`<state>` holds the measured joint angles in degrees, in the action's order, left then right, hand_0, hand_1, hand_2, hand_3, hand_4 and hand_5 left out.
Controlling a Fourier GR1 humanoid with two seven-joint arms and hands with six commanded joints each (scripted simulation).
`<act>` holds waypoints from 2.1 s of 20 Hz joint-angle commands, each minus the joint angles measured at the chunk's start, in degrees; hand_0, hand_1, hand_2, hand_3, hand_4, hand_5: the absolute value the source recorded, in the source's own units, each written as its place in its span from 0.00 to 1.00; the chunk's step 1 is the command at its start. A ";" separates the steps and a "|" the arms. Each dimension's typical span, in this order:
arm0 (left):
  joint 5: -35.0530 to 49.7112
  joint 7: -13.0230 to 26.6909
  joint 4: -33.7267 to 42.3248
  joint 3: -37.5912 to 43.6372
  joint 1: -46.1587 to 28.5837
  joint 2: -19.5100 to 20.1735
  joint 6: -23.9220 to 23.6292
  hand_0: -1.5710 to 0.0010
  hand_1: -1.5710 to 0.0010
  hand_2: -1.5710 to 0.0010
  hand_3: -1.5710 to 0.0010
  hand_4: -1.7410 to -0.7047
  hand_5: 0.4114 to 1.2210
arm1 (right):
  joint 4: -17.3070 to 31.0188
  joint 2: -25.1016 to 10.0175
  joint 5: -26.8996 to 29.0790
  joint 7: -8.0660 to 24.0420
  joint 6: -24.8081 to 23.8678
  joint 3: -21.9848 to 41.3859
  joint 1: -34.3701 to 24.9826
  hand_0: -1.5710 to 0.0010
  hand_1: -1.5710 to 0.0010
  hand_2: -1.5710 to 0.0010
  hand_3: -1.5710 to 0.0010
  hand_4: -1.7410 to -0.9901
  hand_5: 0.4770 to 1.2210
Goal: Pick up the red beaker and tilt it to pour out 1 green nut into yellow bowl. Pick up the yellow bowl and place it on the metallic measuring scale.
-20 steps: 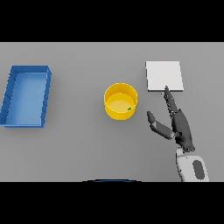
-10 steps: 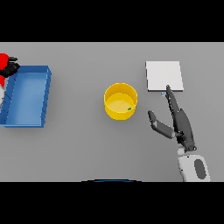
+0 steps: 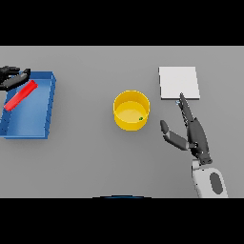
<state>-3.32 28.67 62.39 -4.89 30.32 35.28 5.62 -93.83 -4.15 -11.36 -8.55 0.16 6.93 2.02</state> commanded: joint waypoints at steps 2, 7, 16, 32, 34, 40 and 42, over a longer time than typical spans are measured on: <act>-1.86 1.58 -0.75 -1.30 0.43 0.64 0.47 0.84 0.86 0.86 0.86 0.88 0.27 | 0.68 -0.86 -0.57 -0.27 -0.28 -0.45 -0.39 1.00 1.00 1.00 1.00 0.78 0.25; -3.90 -1.55 -1.33 -1.94 1.41 0.35 -1.64 0.95 0.95 0.96 0.95 0.93 0.27 | -0.48 -2.11 -0.88 -0.58 0.39 -0.34 0.63 1.00 1.00 1.00 1.00 0.80 0.22; -1.12 -3.43 2.73 -0.57 -0.46 -1.90 -3.90 0.99 0.99 0.99 0.99 0.91 0.33 | 3.18 -14.25 -17.85 3.67 6.99 8.78 -11.76 1.00 1.00 1.00 1.00 0.81 0.21; -0.28 -3.45 2.29 0.05 -0.87 -1.50 -2.62 1.00 1.00 1.00 1.00 0.90 0.35 | 21.69 -19.26 -35.83 -7.13 19.47 27.25 -35.83 1.00 1.00 1.00 1.00 0.78 0.24; -0.63 -3.49 2.03 -0.28 -0.46 -1.72 -2.59 1.00 1.00 1.00 1.00 0.90 0.36 | 23.86 -17.93 -36.56 -6.85 20.97 28.78 -38.01 1.00 1.00 1.00 1.00 0.77 0.25; -0.45 -4.82 2.81 -0.12 -1.75 -0.99 -2.11 1.00 1.00 1.00 1.00 0.91 0.36 | 30.30 -15.75 -38.80 -6.47 23.97 32.15 -42.17 1.00 1.00 1.00 1.00 0.75 0.26; -0.87 -4.86 2.25 -0.31 -1.60 -1.13 -2.33 1.00 1.00 1.00 1.00 0.91 0.36 | 31.97 -15.05 -39.28 -5.90 24.25 32.69 -42.85 1.00 1.00 1.00 0.99 0.74 0.28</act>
<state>-4.19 23.91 64.64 -5.22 28.71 34.13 3.31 -61.86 -19.17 -50.66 -14.34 24.41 39.63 -40.81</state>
